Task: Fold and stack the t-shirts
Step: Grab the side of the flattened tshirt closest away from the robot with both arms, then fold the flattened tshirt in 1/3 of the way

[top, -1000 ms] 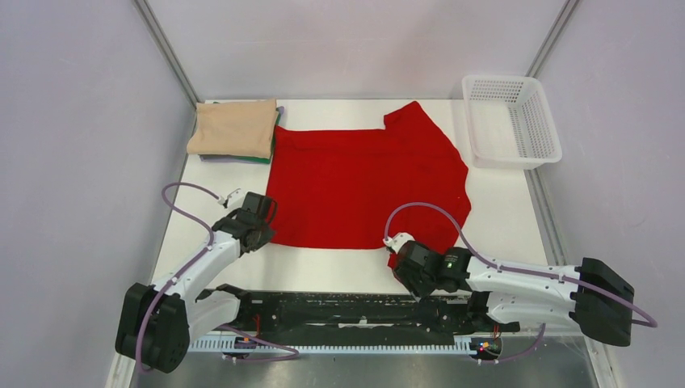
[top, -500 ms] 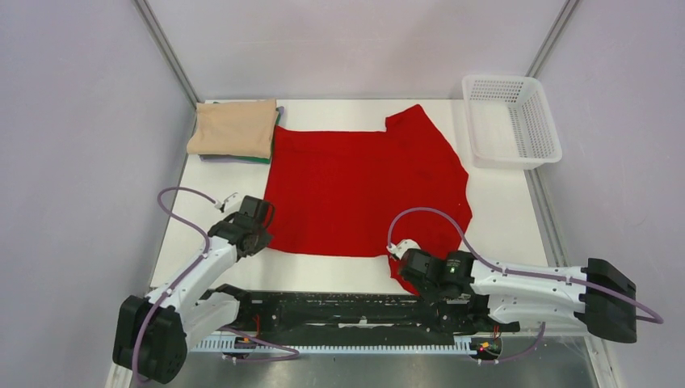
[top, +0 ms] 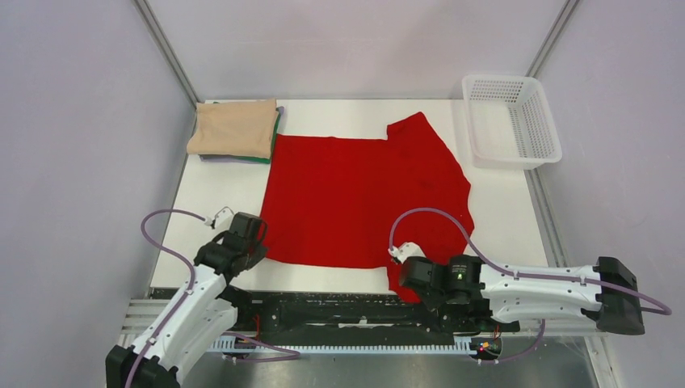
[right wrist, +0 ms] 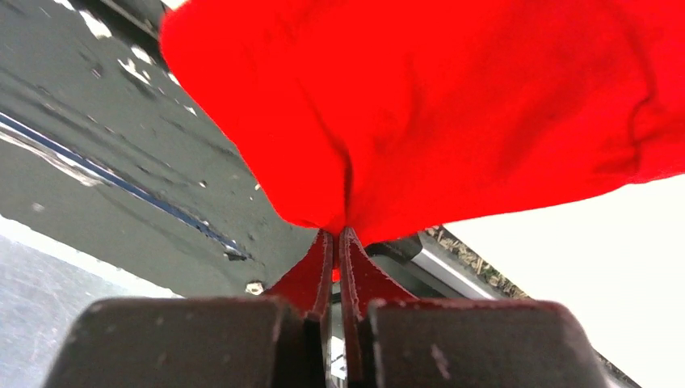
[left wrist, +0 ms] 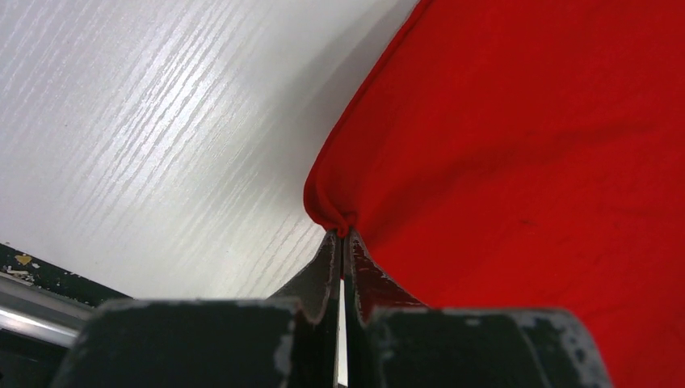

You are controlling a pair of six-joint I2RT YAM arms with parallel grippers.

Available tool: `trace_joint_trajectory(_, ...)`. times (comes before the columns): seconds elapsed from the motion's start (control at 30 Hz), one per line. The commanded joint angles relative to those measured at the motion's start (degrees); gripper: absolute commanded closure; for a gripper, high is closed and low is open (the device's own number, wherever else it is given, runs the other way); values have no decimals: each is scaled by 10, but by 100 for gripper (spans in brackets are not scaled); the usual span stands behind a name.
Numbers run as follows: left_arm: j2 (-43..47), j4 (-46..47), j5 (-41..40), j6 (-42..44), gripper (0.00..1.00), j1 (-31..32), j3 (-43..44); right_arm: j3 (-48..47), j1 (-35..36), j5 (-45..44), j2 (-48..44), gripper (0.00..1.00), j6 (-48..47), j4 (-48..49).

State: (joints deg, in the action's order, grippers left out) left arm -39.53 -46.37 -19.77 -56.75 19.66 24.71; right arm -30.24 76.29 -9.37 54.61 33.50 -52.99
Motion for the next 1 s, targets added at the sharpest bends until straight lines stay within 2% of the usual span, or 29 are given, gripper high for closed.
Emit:
trace_joint_trajectory(0.0, -8, 7, 17, -12, 98, 1, 26, -54, 3, -102, -27, 100, 38, 4)
trace_joint_trajectory(0.27, -49, 54, 22, 10, 98, 2, 74, -107, -14, -255, -62, 100, 44, 19)
trace_joint_trajectory(0.47, -101, 67, 16, 26, 98, 1, 112, -134, -66, -337, -74, 100, 18, 51)
trace_joint_trajectory(0.97, -235, 117, -29, 35, 98, -25, 200, -182, -294, -290, 6, 100, -156, 194)
